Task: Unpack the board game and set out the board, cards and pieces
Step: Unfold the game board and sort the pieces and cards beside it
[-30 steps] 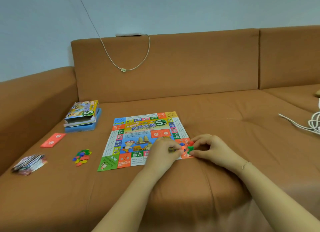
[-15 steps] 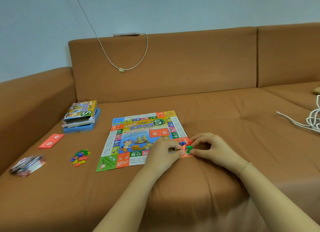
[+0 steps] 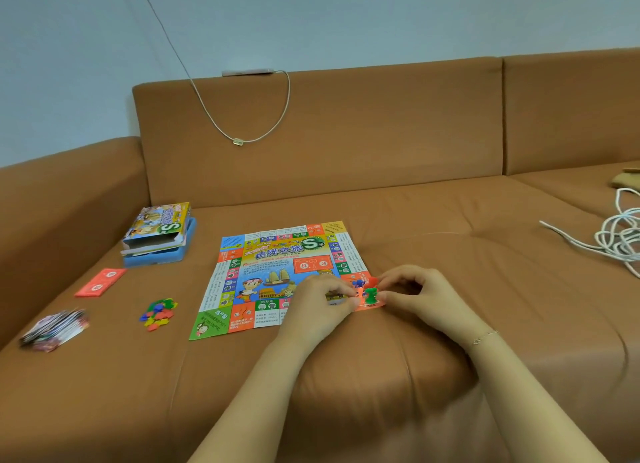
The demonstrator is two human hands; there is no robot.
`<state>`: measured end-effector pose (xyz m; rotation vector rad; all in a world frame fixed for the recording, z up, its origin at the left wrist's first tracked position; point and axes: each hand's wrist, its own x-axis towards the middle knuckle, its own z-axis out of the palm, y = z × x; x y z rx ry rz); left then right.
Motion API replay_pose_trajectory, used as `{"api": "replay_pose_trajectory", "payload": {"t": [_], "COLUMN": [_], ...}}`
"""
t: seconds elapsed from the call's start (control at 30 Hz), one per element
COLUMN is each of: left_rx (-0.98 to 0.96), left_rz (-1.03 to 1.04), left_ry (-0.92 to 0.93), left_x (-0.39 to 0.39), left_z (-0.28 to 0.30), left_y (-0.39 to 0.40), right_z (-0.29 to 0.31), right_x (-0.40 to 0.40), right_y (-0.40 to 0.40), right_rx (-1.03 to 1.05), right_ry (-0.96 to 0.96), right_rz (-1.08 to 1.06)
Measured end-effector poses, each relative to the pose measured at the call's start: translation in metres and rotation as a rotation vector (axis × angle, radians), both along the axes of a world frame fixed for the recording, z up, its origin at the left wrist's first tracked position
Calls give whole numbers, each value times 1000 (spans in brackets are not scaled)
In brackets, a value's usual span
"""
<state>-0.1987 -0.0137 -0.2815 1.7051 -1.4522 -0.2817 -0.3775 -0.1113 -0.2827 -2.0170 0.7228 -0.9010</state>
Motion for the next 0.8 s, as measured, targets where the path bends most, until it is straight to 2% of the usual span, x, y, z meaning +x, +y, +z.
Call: {"api": "replay_pose_trajectory", "payload": {"t": [0.2, 0.4, 0.53, 0.8], "left_rx": [-35, -44, -86, -48], "left_rz": [69, 111, 178, 358], "left_ry": [90, 229, 249, 83], "left_x": [0, 17, 52, 146], "left_z": [0, 3, 20, 56], "left_y": [12, 41, 74, 144], "right_z": [3, 18, 41, 60], "right_x": [-3, 17, 53, 162], "right_y": [12, 35, 59, 112], "right_rx": [84, 28, -14, -110], "right_ry": [-96, -214, -205, -19], "right_rz": [-110, -171, -36, 258]}}
